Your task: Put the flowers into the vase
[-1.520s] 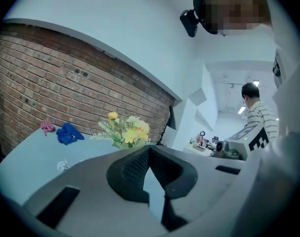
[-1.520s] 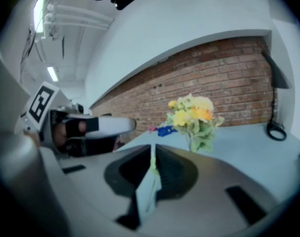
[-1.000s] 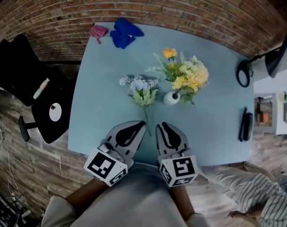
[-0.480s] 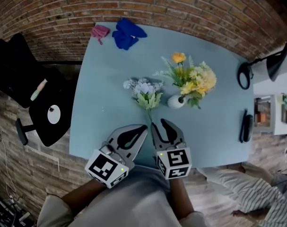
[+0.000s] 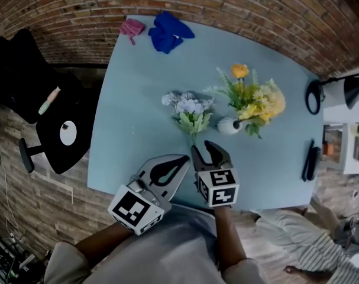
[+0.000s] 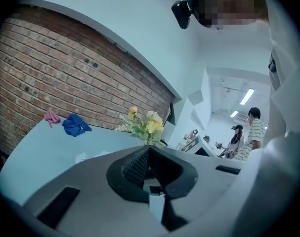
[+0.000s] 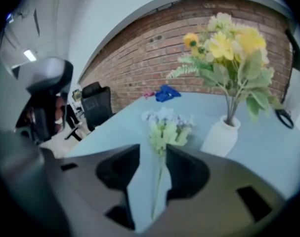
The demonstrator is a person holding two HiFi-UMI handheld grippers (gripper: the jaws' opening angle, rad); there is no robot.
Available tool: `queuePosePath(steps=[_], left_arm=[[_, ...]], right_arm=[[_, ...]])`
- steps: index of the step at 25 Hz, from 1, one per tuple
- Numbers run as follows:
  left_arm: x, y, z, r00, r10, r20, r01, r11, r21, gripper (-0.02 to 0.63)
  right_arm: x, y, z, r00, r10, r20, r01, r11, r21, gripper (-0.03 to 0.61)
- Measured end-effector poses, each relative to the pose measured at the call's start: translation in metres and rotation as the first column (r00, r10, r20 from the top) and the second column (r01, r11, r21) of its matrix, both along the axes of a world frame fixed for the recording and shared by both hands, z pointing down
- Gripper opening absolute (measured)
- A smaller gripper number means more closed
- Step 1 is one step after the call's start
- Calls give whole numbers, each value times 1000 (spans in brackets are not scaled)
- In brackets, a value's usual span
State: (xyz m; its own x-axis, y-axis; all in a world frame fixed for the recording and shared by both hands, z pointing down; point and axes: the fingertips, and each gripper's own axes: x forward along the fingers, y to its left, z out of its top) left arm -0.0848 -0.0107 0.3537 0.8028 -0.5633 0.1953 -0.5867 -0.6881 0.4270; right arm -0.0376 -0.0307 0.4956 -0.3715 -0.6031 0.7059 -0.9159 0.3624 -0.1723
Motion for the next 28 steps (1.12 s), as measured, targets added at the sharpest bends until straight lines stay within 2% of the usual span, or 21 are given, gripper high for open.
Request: queuePosePath(steps=[12, 28], left_arm=[[-4, -12, 9, 1000, -13, 5, 13, 1000, -22, 15], [-12, -18, 21, 999, -28, 23, 29, 998, -50, 15]], right_arm=[[-1, -14, 47, 1000, -14, -28, 10, 992, -124, 167], [-3, -30, 89, 999, 37, -32, -44, 971, -233, 163]])
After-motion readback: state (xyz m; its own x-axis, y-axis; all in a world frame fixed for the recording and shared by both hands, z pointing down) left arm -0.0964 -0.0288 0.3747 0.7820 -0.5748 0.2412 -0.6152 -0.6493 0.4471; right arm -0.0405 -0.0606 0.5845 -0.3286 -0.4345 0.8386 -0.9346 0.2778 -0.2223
